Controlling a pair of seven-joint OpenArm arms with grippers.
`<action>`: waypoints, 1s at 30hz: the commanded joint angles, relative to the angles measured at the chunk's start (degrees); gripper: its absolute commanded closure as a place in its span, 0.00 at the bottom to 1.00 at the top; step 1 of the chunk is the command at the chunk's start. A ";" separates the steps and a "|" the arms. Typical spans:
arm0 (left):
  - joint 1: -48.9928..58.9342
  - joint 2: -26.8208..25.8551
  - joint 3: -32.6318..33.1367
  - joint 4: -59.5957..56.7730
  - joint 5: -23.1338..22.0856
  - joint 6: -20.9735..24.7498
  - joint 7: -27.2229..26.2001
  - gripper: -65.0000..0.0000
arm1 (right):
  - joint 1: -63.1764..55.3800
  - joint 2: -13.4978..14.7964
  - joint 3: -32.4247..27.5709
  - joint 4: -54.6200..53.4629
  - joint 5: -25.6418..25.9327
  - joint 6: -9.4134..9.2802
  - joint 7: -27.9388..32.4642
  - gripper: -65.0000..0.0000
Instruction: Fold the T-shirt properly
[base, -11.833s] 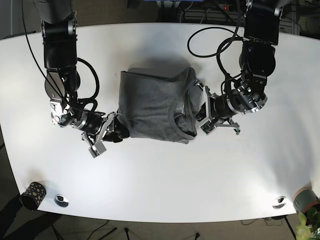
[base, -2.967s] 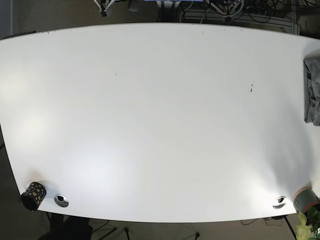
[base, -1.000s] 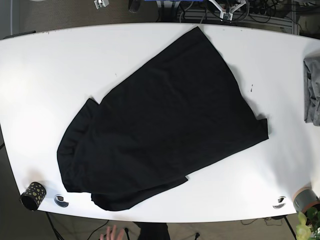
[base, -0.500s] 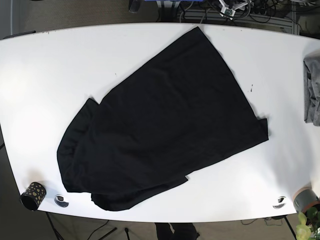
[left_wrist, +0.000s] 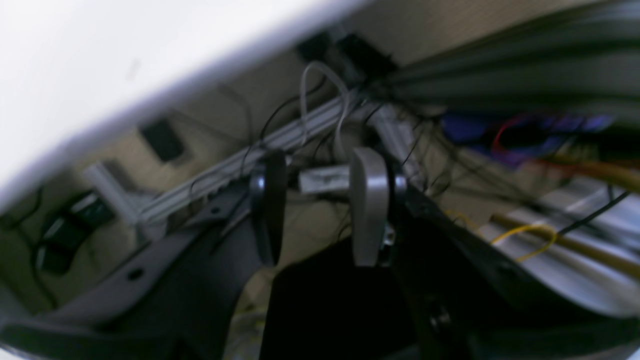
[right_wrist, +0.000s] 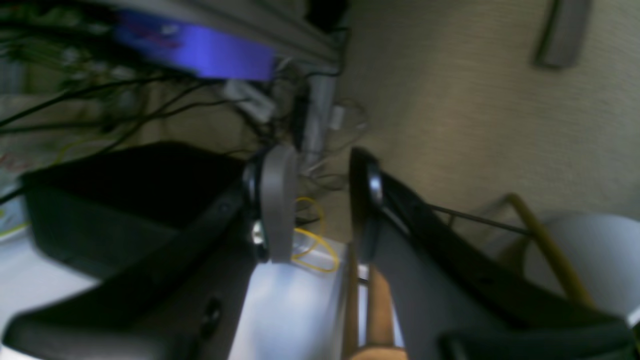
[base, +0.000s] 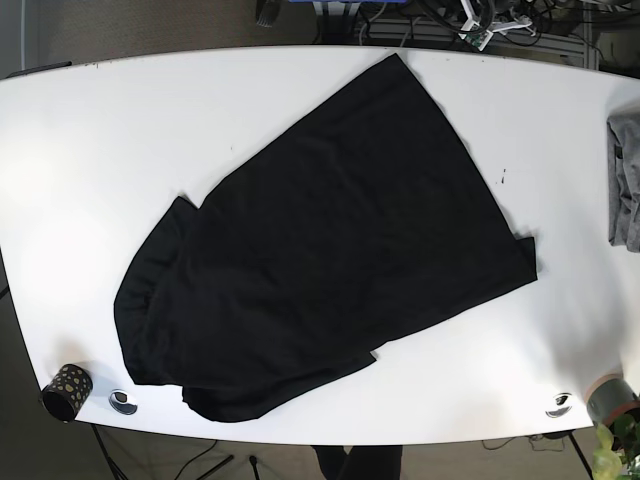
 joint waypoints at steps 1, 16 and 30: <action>0.84 -0.31 -1.25 2.15 -0.43 -1.30 -0.47 0.72 | -1.20 0.16 1.50 3.41 0.53 0.22 0.76 0.74; 1.01 -1.28 -0.11 6.72 -0.70 -1.78 -0.91 0.72 | -0.97 -0.02 8.89 10.79 6.16 0.13 0.84 0.74; -11.21 -0.92 -0.02 6.81 -9.31 -1.78 -6.27 0.71 | 9.49 0.24 13.46 10.79 15.39 0.13 0.76 0.74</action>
